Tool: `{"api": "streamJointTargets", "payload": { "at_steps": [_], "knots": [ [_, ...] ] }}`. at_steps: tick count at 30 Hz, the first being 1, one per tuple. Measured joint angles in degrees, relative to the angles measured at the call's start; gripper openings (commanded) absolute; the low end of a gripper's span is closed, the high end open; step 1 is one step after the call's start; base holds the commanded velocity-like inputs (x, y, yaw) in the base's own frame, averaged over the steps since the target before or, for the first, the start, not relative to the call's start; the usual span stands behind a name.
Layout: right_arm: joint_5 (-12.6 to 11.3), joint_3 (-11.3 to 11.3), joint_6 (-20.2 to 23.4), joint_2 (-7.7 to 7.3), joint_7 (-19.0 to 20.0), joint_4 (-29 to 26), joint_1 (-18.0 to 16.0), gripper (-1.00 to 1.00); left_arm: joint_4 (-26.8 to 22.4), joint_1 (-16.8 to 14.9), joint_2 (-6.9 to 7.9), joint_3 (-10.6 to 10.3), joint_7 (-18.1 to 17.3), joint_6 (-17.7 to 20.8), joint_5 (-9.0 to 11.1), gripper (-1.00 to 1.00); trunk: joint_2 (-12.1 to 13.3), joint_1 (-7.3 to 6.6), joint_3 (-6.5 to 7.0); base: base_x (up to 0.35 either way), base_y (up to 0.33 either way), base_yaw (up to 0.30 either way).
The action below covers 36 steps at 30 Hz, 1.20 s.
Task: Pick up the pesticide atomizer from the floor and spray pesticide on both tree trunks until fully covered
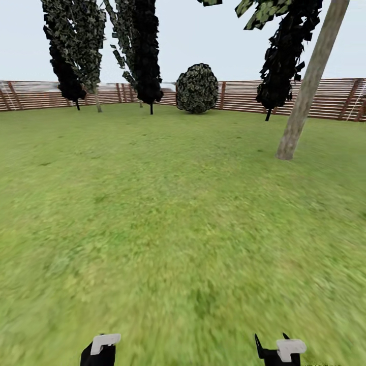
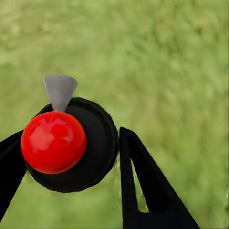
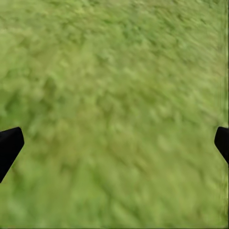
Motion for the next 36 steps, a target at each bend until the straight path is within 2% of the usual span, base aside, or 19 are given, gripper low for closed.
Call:
{"api": "streamJointTargets", "payload": {
  "at_steps": [36],
  "knots": [
    [0.01, 0.0, 0.0, 0.01, 0.03, 0.0, -0.01, 1.0, -0.01, 0.0, 0.04, 0.04, 0.05, 0.05, 0.0, -1.0, 0.0, 0.0, 0.0, 0.223, -0.214, -0.266]
  ]
}}
